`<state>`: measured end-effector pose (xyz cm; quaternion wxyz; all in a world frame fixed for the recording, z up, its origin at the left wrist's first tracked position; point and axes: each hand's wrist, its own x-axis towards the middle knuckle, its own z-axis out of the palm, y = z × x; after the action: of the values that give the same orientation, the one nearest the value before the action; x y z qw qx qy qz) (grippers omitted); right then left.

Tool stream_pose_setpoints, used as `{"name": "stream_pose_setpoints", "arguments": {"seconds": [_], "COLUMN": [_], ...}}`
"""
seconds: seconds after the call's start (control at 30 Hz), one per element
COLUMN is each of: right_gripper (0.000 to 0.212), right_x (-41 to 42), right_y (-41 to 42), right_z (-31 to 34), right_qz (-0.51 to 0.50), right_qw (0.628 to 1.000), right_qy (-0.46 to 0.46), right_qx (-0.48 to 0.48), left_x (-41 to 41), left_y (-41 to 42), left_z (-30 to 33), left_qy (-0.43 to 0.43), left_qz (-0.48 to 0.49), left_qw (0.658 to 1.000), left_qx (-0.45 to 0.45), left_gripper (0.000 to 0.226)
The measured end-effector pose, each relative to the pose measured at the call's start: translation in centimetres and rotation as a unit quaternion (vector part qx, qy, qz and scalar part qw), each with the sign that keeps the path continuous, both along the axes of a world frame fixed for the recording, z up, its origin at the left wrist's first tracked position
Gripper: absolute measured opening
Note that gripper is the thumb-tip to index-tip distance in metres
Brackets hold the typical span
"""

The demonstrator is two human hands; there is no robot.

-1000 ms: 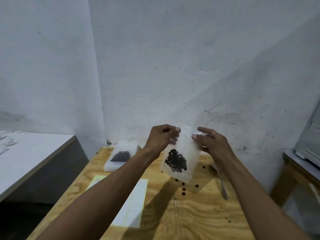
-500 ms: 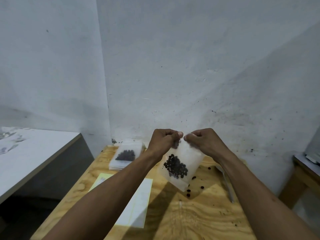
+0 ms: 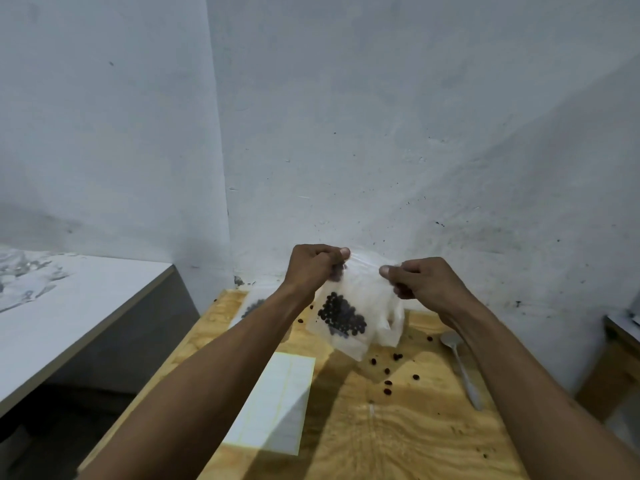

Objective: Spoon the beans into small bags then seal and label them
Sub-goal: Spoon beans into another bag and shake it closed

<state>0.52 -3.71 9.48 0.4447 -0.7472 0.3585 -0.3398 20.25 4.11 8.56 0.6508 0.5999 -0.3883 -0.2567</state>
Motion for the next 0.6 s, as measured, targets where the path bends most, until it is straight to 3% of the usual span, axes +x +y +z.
{"name": "stream_pose_setpoints", "arguments": {"seconds": [0.23,0.4,0.47,0.53,0.6], "right_gripper": [0.052,0.046,0.034,0.015,0.005], "right_x": [0.5,2.1,3.2,4.0,4.7], "right_y": [0.9,2.5,2.9,2.8,2.5], "right_z": [0.6,-1.4,-2.8,-3.3,-3.3], "right_qz": [-0.076,0.089,0.103,0.057,0.022], "right_qw": [0.993,0.986,0.982,0.979,0.973], "right_qy": [-0.085,-0.019,-0.039,-0.096,-0.131], "right_qx": [0.032,0.141,0.151,0.169,0.191], "left_x": [0.5,1.6,2.2,2.8,3.2], "left_y": [0.4,0.9,1.4,2.1,2.8], "left_z": [1.5,2.2,2.2,2.0,1.4], "left_qy": [0.041,0.113,0.109,0.055,-0.005], "left_qz": [-0.004,0.042,0.006,-0.046,-0.093], "left_qw": [0.998,0.991,0.994,0.994,0.985], "left_qx": [-0.036,-0.053,-0.015,0.083,0.147], "left_gripper": [0.019,0.014,0.029,0.046,0.043]}}
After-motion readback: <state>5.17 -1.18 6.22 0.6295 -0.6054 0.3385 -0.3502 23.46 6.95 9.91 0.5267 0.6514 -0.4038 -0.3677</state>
